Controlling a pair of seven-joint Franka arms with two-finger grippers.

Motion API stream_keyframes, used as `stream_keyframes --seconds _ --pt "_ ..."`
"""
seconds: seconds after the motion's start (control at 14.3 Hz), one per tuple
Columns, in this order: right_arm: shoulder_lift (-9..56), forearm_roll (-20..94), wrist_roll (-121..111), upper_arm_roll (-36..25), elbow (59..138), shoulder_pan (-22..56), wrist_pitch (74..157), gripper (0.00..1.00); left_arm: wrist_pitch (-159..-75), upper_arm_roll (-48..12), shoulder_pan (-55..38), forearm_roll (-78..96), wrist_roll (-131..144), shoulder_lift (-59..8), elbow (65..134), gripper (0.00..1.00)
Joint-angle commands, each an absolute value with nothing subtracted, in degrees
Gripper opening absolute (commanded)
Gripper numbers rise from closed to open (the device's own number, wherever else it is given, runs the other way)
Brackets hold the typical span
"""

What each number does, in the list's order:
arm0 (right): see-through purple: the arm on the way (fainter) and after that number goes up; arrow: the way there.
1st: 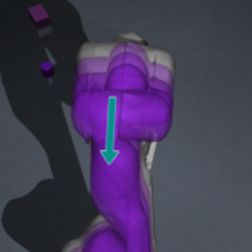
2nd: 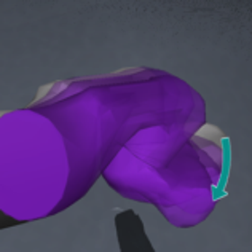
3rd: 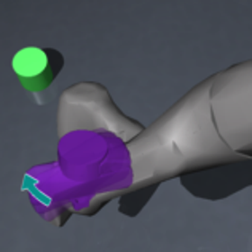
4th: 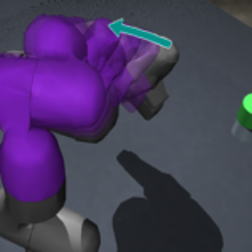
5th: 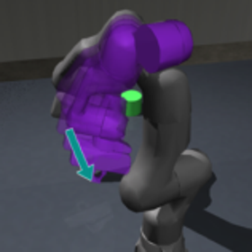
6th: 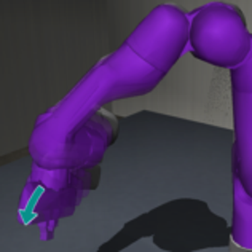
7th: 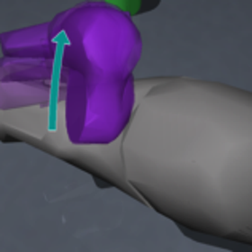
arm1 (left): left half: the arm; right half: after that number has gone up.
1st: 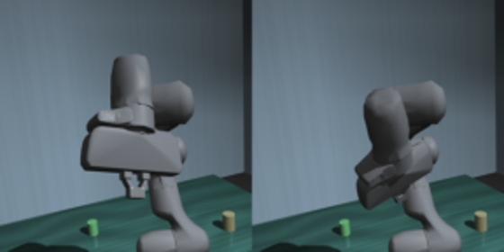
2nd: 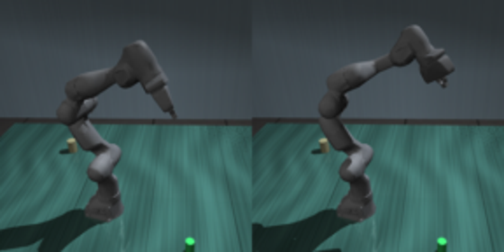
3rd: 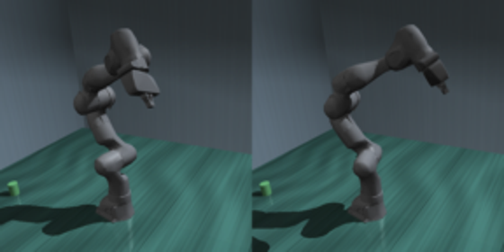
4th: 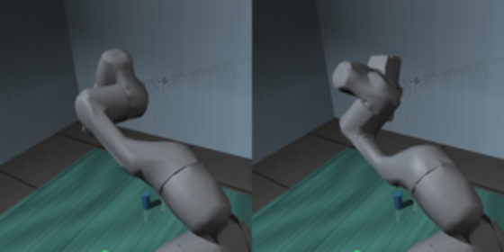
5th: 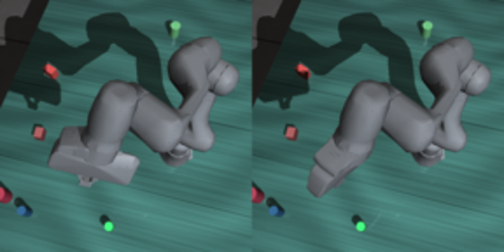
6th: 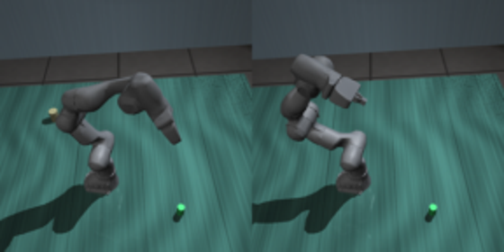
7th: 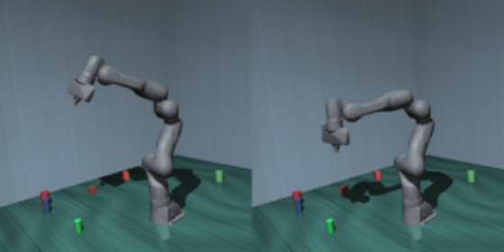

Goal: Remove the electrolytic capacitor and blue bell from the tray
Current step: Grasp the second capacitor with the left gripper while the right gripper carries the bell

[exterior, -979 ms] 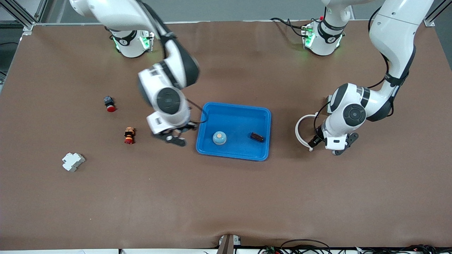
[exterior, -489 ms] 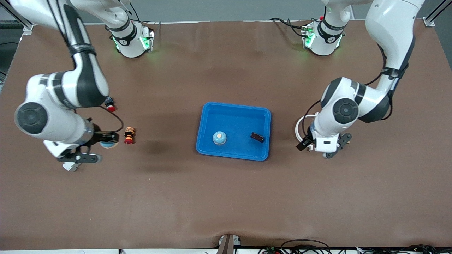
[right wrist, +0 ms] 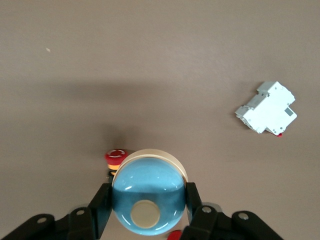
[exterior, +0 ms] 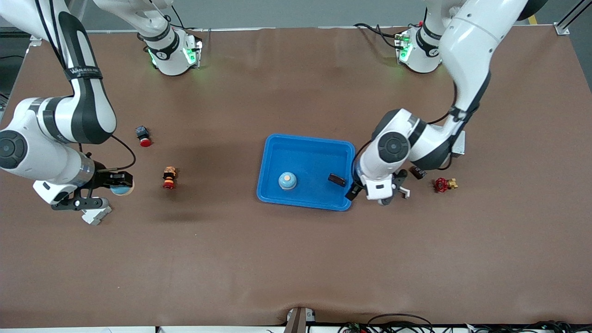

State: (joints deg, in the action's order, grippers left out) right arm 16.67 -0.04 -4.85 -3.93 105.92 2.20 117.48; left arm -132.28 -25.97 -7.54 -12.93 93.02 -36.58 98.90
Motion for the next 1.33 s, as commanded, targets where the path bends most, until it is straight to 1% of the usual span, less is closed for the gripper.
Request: stream_keyframes --seconds 0.0,0.14,0.28,0.42,0.49,0.56,0.63,0.7,0.84,0.98,1.26 --pt "12.40 0.88 -7.38 -2.46 114.15 -0.87 123.02 0.00 -136.57 -25.66 -9.83 -13.09 98.59 -40.25 97.21 0.86" --pt "11.78 1.32 -8.26 -2.46 119.07 -1.32 129.17 0.00 -137.98 -24.62 -11.94 -13.36 101.07 -41.30 97.21 0.85" --pt "11.95 1.41 -8.88 -2.46 122.50 -2.28 134.10 0.00 -138.08 -24.35 -12.92 -13.80 101.34 -42.44 97.38 0.78" --pt "12.39 3.33 -9.14 -2.55 124.27 -2.81 136.05 0.00 -138.08 -23.91 -13.18 -13.89 101.25 -43.24 97.65 0.72" --pt "12.48 3.60 -9.49 -2.55 125.15 -2.81 137.19 0.00 -138.08 -23.73 -13.27 -14.32 101.34 -43.50 97.65 0.67" --pt "12.57 3.69 -9.67 -2.55 126.03 -2.99 138.50 0.00 -138.08 -23.64 -13.27 -14.76 101.34 -43.94 97.56 0.47" --pt "12.74 3.69 -9.84 -2.55 126.47 -3.68 139.12 0.00 -138.08 -23.64 -13.27 -15.03 101.34 -44.03 97.56 0.21" --pt "13.09 4.21 -9.84 -2.46 126.56 -4.04 139.22 0.00 -138.08 -23.56 -13.18 -15.03 101.16 -44.03 97.56 0.09" --pt "13.97 5.36 -9.93 -2.55 126.56 -4.04 139.31 0.00 -137.64 -23.55 -12.57 -15.47 100.38 -43.42 97.12 0.00" --pt "15.29 5.45 -9.93 -2.55 126.47 -4.04 139.92 0.00 -136.68 -23.64 -11.34 -15.99 100.02 -42.20 97.03 0.00" --pt "18.45 5.45 -9.93 -2.55 126.21 -4.04 142.82 0.00 -130.01 -23.73 -9.50 -15.82 97.39 -37.90 95.80 0.00"
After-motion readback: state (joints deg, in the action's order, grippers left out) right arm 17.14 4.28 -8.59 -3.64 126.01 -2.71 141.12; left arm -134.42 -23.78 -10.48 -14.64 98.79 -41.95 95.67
